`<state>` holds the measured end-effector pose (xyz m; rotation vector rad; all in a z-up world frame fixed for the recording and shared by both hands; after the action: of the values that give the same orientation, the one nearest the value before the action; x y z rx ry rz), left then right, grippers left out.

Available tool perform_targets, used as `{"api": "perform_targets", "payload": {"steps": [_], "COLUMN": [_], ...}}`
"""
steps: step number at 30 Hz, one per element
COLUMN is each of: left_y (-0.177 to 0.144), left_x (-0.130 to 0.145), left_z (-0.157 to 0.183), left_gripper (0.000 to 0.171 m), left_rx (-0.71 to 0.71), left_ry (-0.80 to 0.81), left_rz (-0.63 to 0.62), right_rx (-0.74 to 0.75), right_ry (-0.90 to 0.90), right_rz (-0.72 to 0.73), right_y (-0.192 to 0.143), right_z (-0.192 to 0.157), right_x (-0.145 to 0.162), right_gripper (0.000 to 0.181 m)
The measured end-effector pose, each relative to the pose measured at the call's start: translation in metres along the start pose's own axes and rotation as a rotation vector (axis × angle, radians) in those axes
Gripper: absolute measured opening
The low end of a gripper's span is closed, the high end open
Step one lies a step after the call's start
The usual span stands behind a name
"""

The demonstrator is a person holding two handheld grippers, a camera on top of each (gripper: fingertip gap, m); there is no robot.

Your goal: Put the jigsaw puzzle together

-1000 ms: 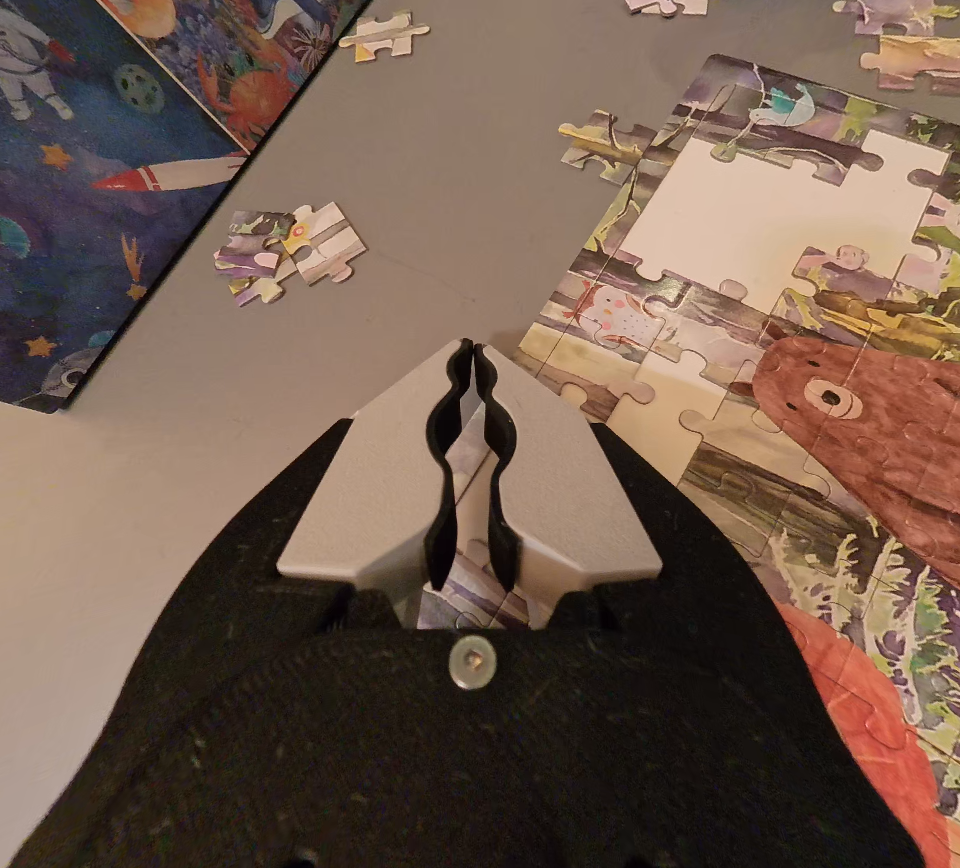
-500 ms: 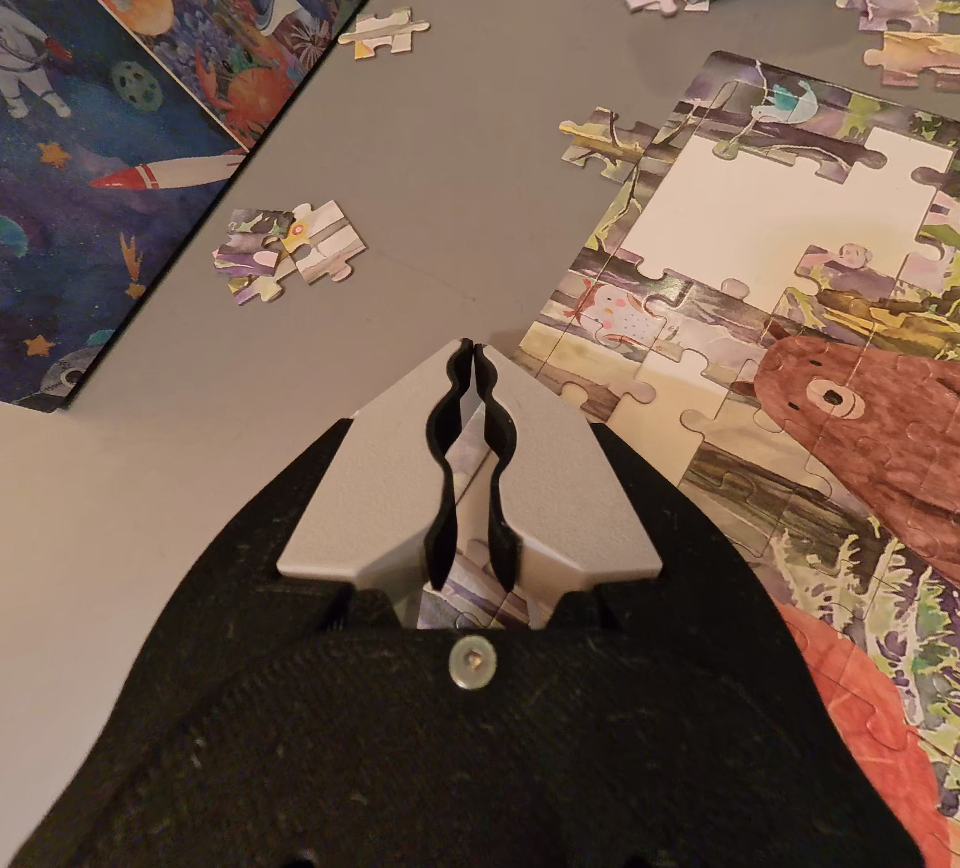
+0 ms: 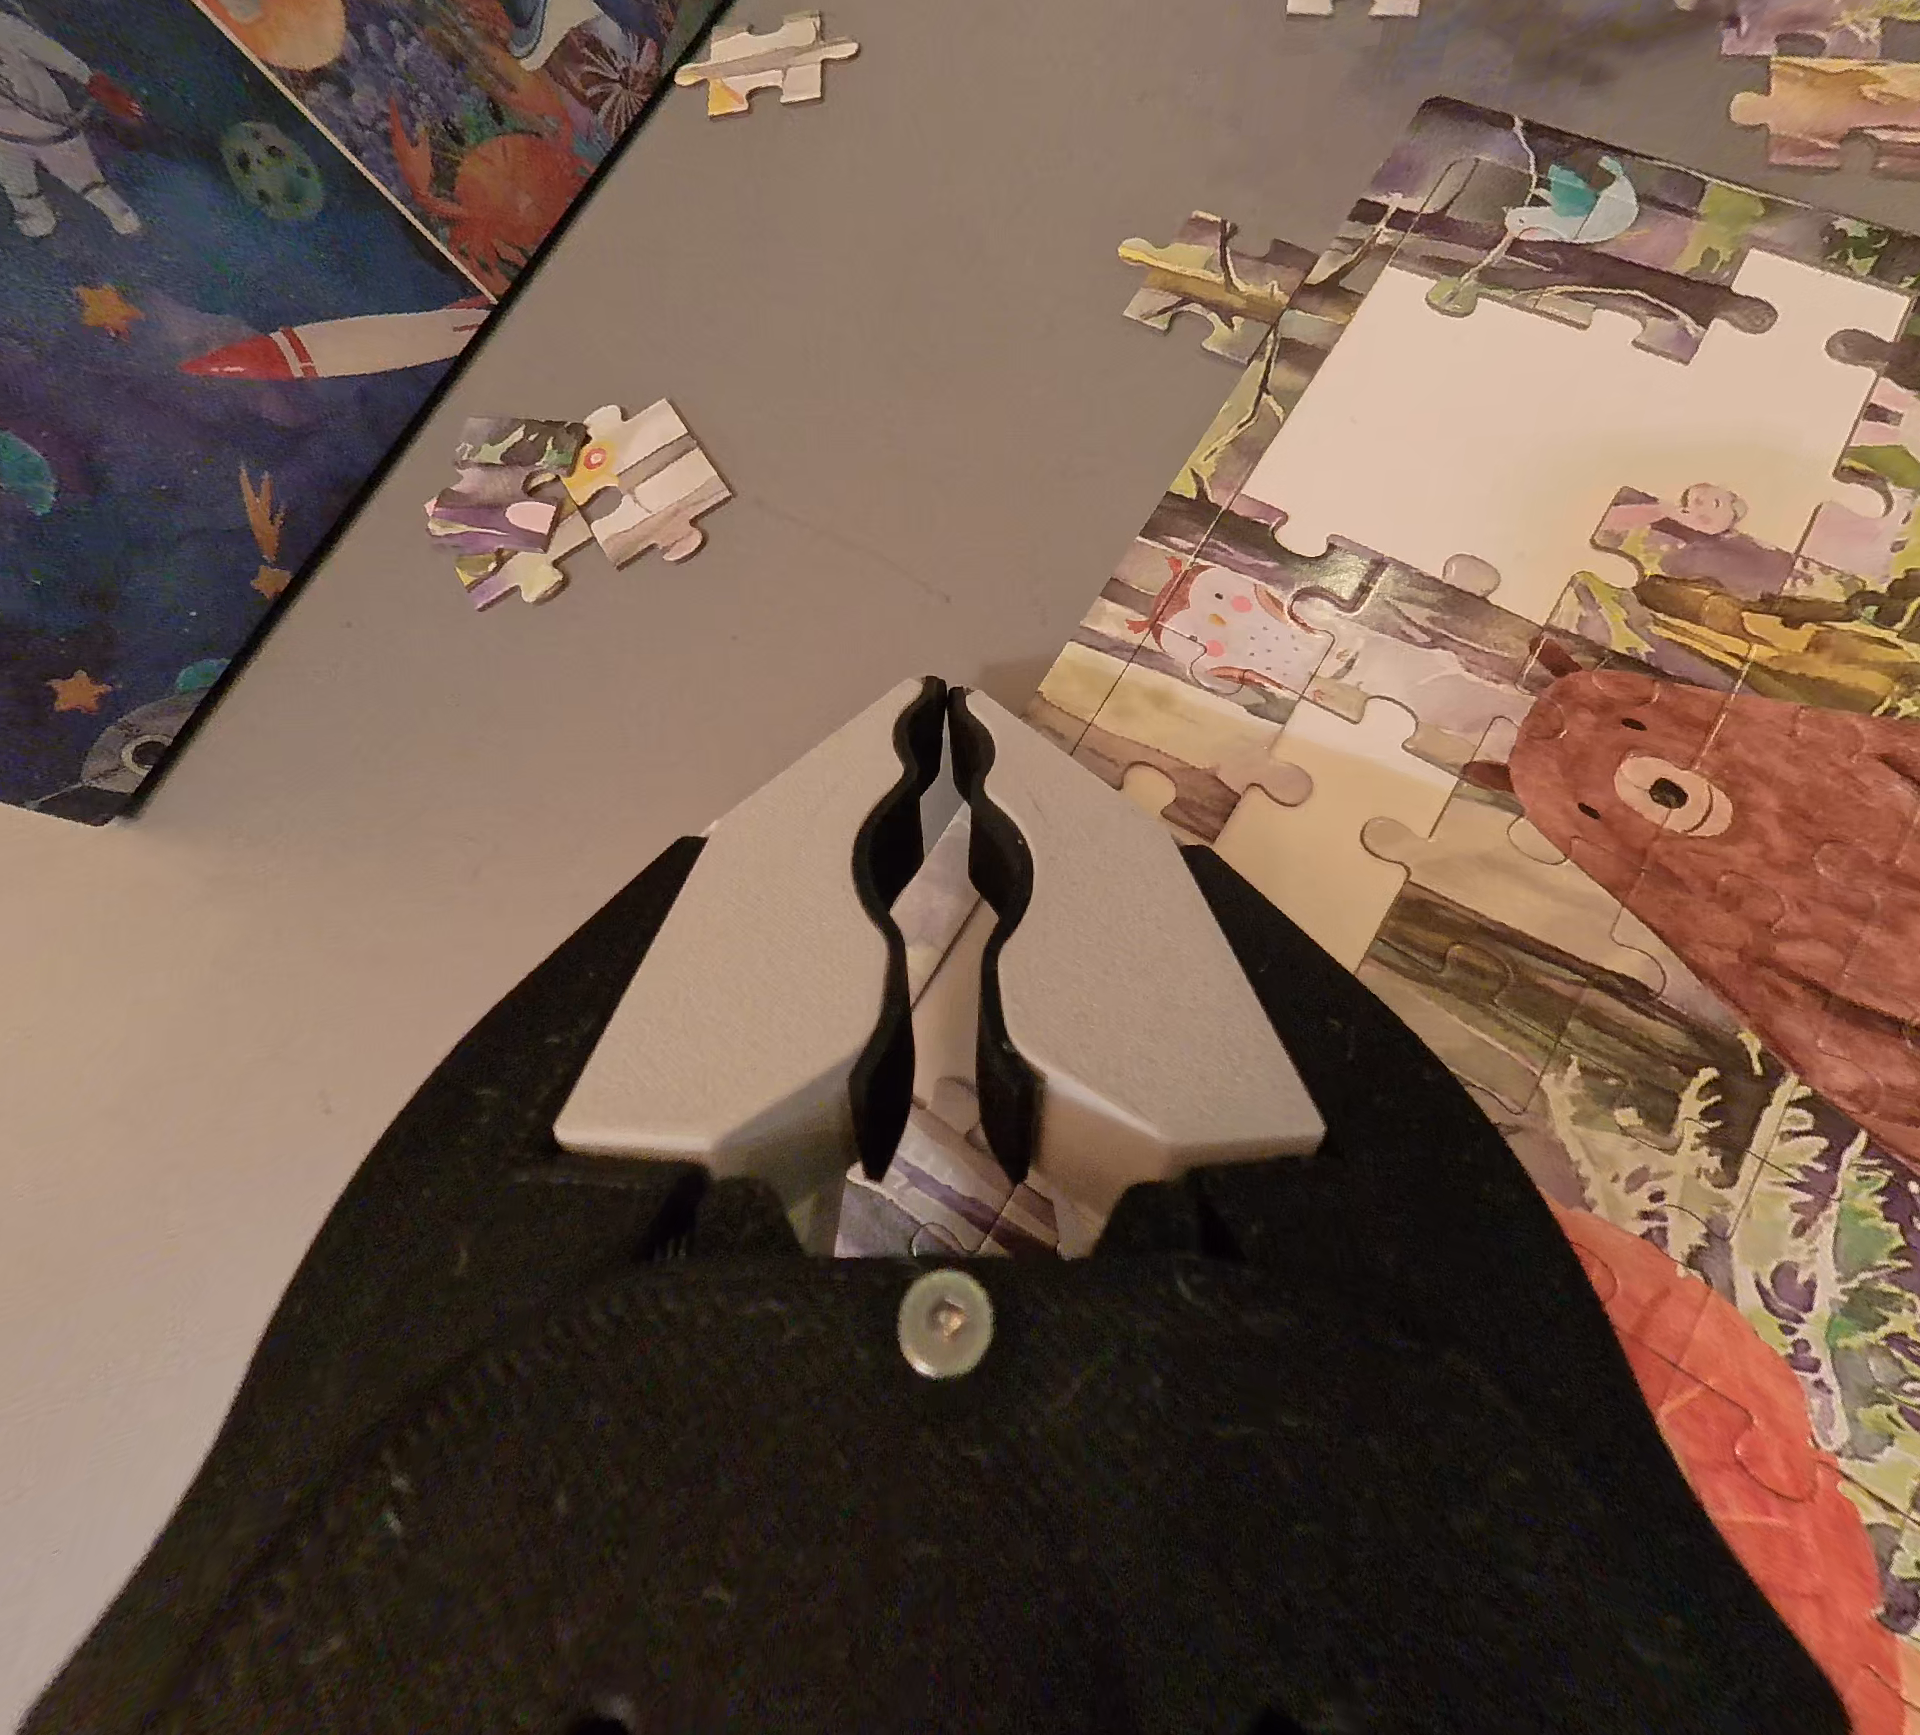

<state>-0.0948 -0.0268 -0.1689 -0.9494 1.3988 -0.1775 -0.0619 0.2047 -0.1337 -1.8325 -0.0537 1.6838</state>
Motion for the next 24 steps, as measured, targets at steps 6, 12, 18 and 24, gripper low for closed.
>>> {"api": "perform_targets", "payload": {"steps": [6,12,18,24], "left_y": [0.0,0.0,0.001,0.001], "left_x": [0.0,0.0,0.001,0.001], "left_z": [-0.001,-0.001,0.0,0.0], "left_gripper": [0.0,0.0,0.0,0.0], "left_rx": [0.001,0.003,0.0,-0.001], "left_ry": [-0.007,-0.014,0.0,0.006], "left_rz": [0.0,-0.001,-0.012,-0.016], "right_rx": [-0.246,-0.339,-0.338,-0.328], "right_ry": [-0.184,-0.19,-0.175,-0.181], "right_rz": [-0.226,-0.296,-0.291,-0.288], "right_y": [0.032,0.037,0.037,0.036], "right_z": [-0.065,-0.085,-0.082,-0.08], "right_x": [0.012,0.018,0.02,0.02], "right_gripper": [0.029,0.029,0.029,0.029]}}
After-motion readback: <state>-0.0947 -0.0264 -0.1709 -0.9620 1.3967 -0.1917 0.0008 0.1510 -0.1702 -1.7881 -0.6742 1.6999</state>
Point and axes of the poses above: each gripper's, where its closed fingertips meet, y out along the fingers, x out of its underside, z = x × y across the jaws, the point moved 5 cm from there along -y, back along the fingers
